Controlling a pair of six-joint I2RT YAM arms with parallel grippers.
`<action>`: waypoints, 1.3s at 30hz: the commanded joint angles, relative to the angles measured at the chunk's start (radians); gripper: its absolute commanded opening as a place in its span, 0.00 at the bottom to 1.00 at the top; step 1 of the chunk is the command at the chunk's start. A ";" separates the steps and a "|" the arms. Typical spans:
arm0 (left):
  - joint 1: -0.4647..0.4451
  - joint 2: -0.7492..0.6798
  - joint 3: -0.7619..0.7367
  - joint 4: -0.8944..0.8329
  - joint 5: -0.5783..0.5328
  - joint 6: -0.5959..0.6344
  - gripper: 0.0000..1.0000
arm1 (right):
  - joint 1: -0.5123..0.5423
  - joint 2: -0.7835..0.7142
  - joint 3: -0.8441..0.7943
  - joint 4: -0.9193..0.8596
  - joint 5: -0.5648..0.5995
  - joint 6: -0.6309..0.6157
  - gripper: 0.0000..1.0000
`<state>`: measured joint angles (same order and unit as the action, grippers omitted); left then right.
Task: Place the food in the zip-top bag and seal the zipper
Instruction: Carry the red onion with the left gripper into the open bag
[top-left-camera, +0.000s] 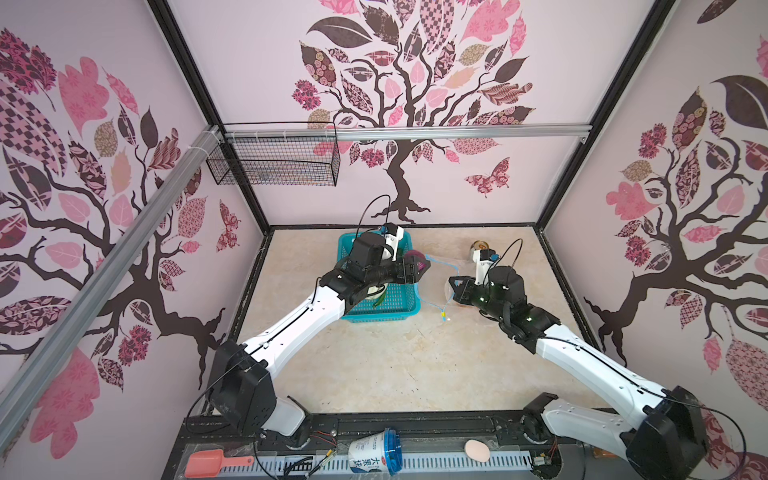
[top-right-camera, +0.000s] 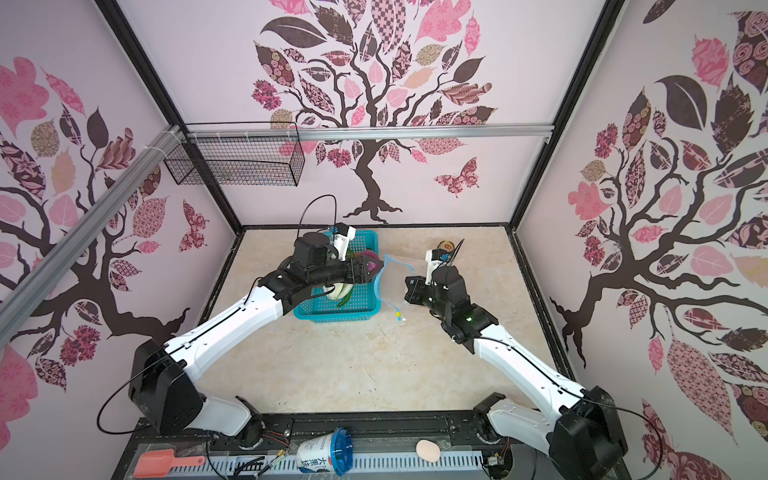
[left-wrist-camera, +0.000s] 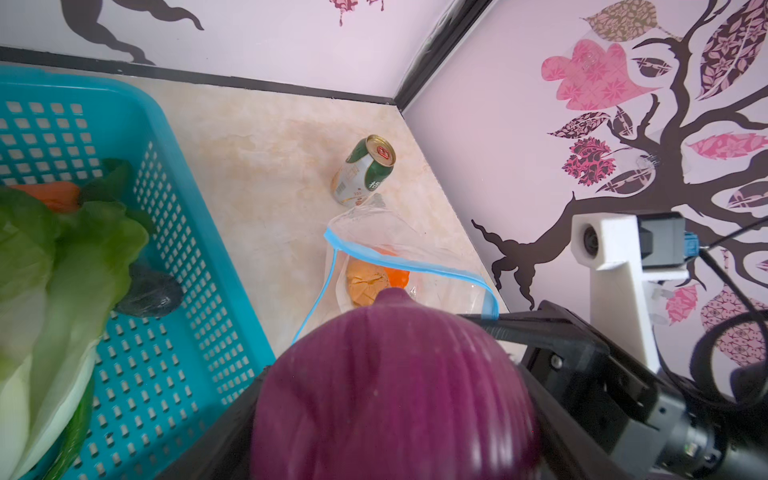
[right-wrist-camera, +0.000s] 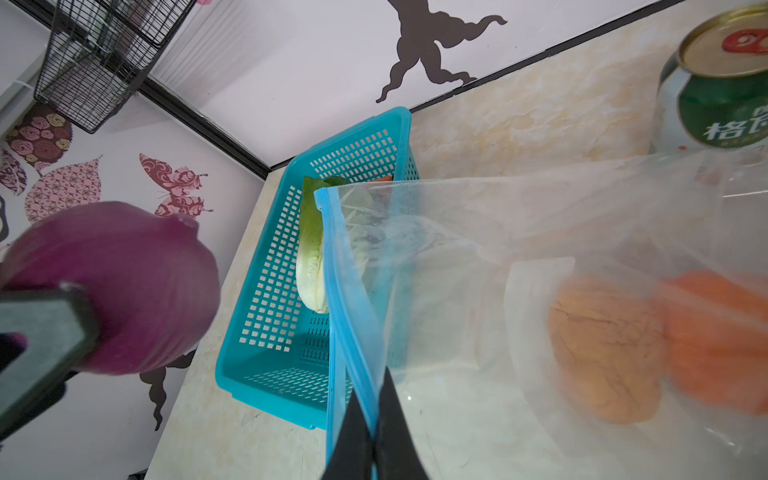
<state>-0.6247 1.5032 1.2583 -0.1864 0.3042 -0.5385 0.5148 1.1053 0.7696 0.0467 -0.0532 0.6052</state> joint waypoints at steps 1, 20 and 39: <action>-0.043 0.052 -0.026 0.117 -0.034 -0.001 0.55 | -0.003 -0.024 -0.022 0.090 -0.009 0.008 0.00; -0.150 0.233 -0.006 0.117 -0.223 -0.024 0.55 | -0.004 -0.044 -0.041 0.141 -0.012 0.014 0.00; -0.151 0.269 0.096 -0.020 -0.160 -0.029 0.84 | -0.003 -0.063 -0.047 0.068 -0.010 0.011 0.00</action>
<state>-0.7731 1.7859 1.3067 -0.1787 0.1246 -0.5705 0.5091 1.0561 0.7055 0.1471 -0.0677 0.6250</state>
